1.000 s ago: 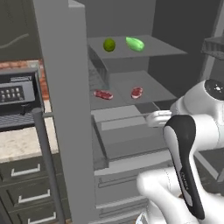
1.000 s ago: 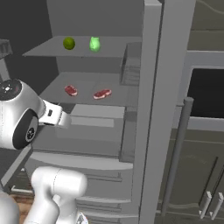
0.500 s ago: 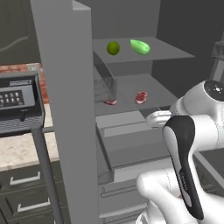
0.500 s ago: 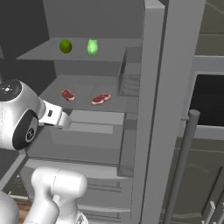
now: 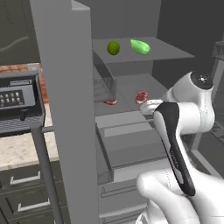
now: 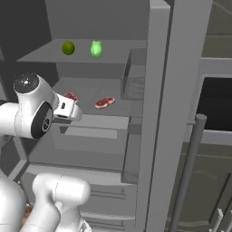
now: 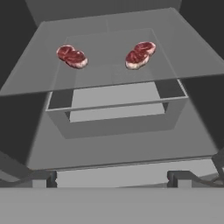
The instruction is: Gather the lime and corn from the fridge and place them on a tray on the dining counter. Then gather the steaks from the fridge and place them on the other tray.
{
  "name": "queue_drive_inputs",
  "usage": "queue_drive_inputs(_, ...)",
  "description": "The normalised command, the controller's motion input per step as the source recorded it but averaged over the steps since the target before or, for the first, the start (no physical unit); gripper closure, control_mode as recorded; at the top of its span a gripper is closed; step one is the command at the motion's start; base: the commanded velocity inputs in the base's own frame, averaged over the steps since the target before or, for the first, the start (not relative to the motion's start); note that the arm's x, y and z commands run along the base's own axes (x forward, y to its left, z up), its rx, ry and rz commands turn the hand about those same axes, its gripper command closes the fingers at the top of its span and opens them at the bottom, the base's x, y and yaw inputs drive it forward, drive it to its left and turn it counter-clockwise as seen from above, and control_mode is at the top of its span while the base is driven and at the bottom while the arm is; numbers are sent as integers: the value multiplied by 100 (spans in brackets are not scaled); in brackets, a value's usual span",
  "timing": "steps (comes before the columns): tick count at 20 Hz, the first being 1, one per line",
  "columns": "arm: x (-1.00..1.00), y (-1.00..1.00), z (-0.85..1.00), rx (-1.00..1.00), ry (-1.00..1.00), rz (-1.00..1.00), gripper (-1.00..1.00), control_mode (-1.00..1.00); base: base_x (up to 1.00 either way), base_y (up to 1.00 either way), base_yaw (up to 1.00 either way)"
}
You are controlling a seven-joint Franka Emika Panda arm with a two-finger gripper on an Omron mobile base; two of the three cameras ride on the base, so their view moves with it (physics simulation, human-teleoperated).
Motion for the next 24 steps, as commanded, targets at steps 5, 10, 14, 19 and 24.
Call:
queue_drive_inputs(5,100,-5,2,0,4,-1,-100,-100,0,0,0)
queue_drive_inputs(10,77,0,-1,0,3,-10,-100,-100,0,0,0)
queue_drive_inputs(14,39,-14,-13,0,1,-12,-100,-100,0,0,0)
queue_drive_inputs(19,11,-39,-34,0,0,-10,-100,-100,0,0,0)
queue_drive_inputs(24,39,-19,-16,0,0,-6,-100,-100,0,0,0)
